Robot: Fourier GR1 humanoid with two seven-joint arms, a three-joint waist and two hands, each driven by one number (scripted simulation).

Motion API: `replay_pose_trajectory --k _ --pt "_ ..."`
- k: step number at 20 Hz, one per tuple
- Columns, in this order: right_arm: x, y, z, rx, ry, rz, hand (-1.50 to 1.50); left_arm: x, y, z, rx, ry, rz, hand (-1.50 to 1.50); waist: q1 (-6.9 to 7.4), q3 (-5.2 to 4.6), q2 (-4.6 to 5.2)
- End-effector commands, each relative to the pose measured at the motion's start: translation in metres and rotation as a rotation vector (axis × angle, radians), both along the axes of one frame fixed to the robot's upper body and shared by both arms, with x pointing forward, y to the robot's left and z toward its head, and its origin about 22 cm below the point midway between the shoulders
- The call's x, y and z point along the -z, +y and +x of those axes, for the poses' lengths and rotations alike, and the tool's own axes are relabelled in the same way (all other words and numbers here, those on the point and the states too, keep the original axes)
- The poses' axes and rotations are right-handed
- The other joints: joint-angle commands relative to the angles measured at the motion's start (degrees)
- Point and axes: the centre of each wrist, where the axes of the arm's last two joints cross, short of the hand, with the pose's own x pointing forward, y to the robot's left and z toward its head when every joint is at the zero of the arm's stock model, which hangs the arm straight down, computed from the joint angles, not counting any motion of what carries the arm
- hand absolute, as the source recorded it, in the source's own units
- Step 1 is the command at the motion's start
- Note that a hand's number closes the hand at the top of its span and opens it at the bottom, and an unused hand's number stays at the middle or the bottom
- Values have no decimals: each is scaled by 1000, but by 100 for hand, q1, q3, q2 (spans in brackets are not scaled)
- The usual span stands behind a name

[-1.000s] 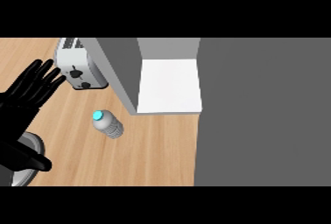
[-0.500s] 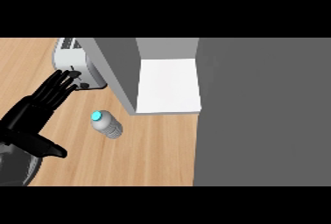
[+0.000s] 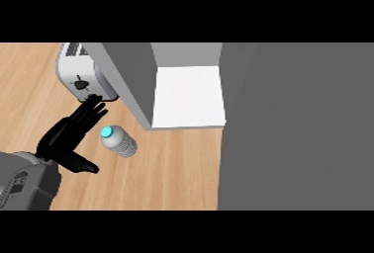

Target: Pick up the bottled water, place it into the cabinet and close the cabinet

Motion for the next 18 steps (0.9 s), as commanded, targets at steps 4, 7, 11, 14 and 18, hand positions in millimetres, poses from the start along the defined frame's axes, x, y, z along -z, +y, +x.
replay_pose_trajectory --k 4,7,11,14,18 --pt "-30 -1 -22 11 -59 -2 -150 38 -1 10 -5 40 30 -150 -40 -2 7" --pt "-44 -3 -28 -6 -67 -18 -150 58 -10 4 22 60 -13 -150 -122 -15 38" --pt "-36 -4 -30 -7 -48 -27 -150 77 -37 3 66 43 -33 -150 -75 -8 21" --pt "-29 -8 -25 -15 -69 -20 -150 90 -38 -3 74 38 -52 -150 -113 -15 57" --pt "-19 -1 -29 -14 -54 -15 -150 94 -33 -2 84 49 -76 -150 -122 -14 38"
